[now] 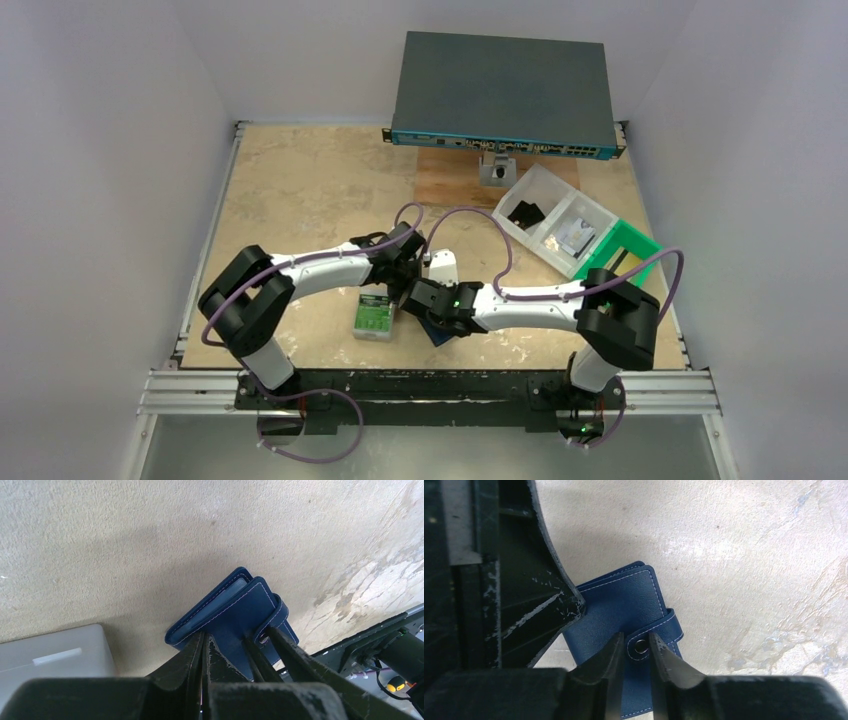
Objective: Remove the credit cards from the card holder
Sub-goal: Open the card holder at the corner of the board.
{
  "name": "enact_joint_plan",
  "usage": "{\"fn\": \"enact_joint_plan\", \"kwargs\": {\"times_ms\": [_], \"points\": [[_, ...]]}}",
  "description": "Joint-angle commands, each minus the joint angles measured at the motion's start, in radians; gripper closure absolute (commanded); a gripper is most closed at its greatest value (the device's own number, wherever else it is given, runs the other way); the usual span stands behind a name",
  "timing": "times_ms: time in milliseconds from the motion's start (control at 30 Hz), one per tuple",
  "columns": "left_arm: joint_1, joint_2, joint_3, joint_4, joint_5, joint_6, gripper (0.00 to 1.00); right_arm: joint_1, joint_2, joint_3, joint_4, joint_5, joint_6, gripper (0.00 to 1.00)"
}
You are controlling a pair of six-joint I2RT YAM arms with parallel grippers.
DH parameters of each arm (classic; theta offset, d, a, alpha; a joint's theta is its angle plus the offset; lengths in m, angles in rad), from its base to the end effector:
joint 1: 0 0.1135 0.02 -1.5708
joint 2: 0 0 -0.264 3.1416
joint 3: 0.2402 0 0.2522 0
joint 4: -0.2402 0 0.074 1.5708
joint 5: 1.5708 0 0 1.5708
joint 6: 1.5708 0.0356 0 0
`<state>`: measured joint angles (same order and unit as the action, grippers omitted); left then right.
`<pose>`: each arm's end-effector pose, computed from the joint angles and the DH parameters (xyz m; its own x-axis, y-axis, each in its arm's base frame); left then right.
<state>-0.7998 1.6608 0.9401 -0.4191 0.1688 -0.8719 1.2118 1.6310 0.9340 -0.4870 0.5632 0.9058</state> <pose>0.2138 -0.2286 0.1607 -0.9860 -0.0681 -0.1519 0.0017 0.9084 -0.4180 0.1237 0.2756 0.1694 -0.7681 -0.1529 -0.6219 -0.1888 0.9820 -0.0083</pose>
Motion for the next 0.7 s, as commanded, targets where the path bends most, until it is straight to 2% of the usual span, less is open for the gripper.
{"fn": "enact_joint_plan", "kwargs": {"times_ms": [0, 67, 100, 333, 533, 567, 633, 667], "points": [[0.001, 0.044, 0.018, 0.000, -0.039, 0.012, 1.00, 0.013, 0.048, 0.006, -0.018, -0.029, 0.010, 0.90], [0.003, 0.049, 0.024, -0.008, -0.041, 0.016, 1.00, 0.014, 0.047, 0.003, -0.024, -0.049, 0.020, 0.99], [0.004, 0.051, 0.026, -0.012, -0.043, 0.019, 1.00, 0.014, 0.037, -0.001, -0.021, -0.063, 0.024, 1.00], [0.004, 0.067, 0.044, -0.037, -0.060, 0.035, 1.00, 0.003, -0.038, -0.010, -0.017, -0.106, 0.036, 1.00], [0.005, 0.077, 0.051, -0.045, -0.063, 0.042, 1.00, 0.003, -0.047, 0.014, -0.067, -0.071, 0.021, 1.00], [0.005, 0.077, 0.051, -0.046, -0.063, 0.045, 1.00, 0.009, -0.037, 0.029, -0.081, -0.059, 0.010, 0.94], [0.005, 0.077, 0.052, -0.045, -0.062, 0.045, 1.00, 0.021, -0.023, 0.047, -0.094, -0.044, 0.006, 0.67], [0.004, 0.078, 0.051, -0.047, -0.062, 0.046, 1.00, 0.025, -0.019, 0.053, -0.094, -0.038, 0.006, 0.60]]}}
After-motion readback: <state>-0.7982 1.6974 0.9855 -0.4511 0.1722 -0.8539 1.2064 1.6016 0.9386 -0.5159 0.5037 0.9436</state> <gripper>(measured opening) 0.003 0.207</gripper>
